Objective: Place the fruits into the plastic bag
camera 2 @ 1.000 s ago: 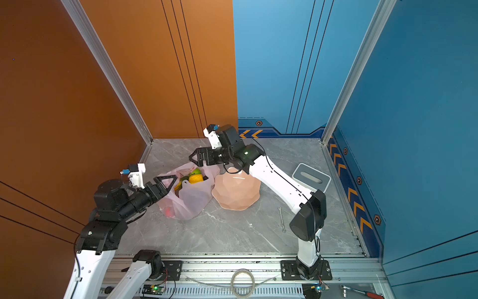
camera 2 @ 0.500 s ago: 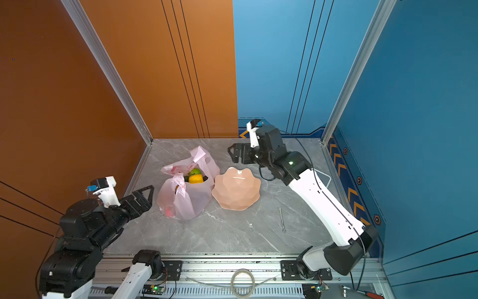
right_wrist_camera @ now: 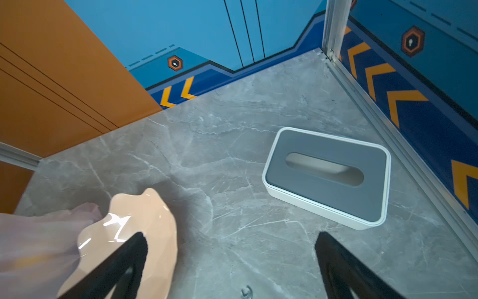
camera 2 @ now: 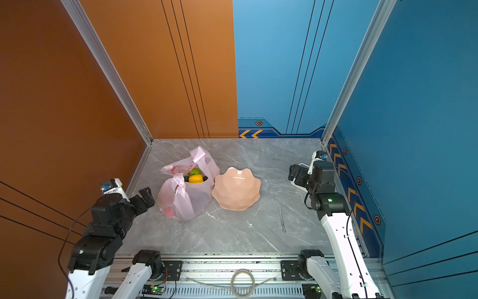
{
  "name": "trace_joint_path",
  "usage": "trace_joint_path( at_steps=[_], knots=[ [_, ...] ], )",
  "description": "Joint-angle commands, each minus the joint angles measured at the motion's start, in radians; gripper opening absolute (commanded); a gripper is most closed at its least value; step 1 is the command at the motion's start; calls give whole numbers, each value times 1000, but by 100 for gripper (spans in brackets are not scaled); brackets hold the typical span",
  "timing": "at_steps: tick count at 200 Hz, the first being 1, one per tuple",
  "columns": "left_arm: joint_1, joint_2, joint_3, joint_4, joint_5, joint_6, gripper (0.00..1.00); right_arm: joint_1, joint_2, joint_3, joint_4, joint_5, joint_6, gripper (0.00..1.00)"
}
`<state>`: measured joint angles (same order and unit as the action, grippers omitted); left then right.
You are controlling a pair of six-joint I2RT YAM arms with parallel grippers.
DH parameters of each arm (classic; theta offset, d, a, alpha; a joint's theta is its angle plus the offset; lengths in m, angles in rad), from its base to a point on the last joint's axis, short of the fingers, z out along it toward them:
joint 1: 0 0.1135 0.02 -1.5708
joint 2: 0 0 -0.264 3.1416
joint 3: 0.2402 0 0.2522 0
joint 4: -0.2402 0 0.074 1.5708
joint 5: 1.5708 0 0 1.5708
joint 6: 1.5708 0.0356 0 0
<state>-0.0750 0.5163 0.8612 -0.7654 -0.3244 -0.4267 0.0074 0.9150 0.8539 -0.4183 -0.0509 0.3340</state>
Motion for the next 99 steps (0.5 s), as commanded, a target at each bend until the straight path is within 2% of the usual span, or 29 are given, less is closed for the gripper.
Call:
trace_joint_path(
  at_steps=[1, 44, 99],
  knots=[
    [-2, 8, -71, 164, -54, 53, 98, -6, -36, -147, 242, 5, -68, 100],
    [4, -40, -308, 454, -60, 119, 98, -6, -16, -410, 643, 63, -170, 100],
    [34, -64, -494, 727, -67, 214, 98, -7, 228, -437, 901, 70, -247, 100]
  ],
)
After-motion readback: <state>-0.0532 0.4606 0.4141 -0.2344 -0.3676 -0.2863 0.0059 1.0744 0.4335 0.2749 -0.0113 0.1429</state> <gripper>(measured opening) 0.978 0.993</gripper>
